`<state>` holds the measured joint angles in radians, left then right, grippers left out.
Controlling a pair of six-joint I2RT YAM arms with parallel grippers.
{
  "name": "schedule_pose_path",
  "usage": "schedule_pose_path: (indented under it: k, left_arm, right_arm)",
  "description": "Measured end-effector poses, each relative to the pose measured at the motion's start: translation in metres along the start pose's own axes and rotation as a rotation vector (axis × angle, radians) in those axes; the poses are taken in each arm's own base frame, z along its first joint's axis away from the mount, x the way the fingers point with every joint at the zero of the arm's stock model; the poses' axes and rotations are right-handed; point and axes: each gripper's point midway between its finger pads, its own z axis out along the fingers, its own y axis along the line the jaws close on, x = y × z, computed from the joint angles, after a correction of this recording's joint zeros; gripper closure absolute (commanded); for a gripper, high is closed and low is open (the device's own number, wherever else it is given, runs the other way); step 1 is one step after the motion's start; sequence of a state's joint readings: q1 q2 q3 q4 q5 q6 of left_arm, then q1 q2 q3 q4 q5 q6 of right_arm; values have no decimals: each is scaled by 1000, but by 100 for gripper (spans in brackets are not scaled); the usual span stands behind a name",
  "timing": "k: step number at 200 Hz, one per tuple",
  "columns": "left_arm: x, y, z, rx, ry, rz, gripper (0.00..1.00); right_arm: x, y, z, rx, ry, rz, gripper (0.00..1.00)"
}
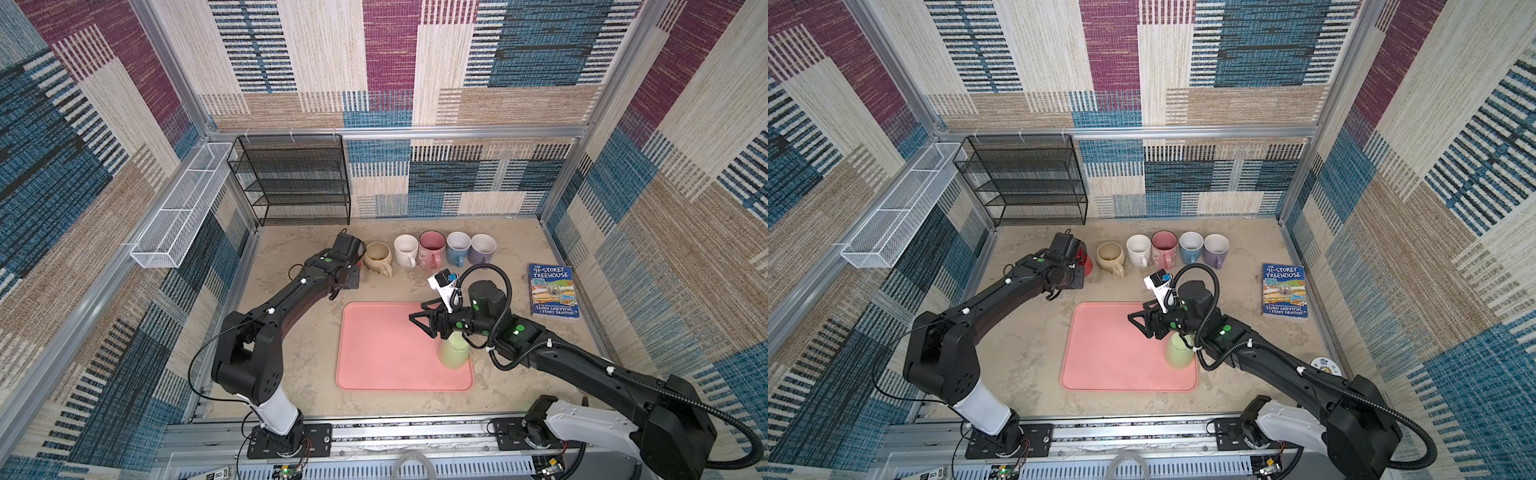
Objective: Turn the mug right side up
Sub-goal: 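Lower the red mug upright beside the cream mug with the left gripper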
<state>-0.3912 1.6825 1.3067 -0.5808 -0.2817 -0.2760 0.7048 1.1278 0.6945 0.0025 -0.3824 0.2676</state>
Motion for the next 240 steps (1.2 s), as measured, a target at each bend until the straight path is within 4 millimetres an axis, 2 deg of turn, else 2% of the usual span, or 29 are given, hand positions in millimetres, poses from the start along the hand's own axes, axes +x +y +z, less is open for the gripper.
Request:
schedule_pose_path:
  k: [49, 117, 240]
  left_arm:
    - [-10, 5, 23, -23, 29, 4, 100]
    - [-21, 3, 42, -33, 52, 20, 100]
    - [-10, -2, 62, -21, 131, 51, 100]
  right_arm:
    - [-1, -2, 4, 4, 8, -3, 33]
    - [0, -11, 10, 34, 22, 4, 33]
    - [-3, -20, 11, 70, 26, 1, 33]
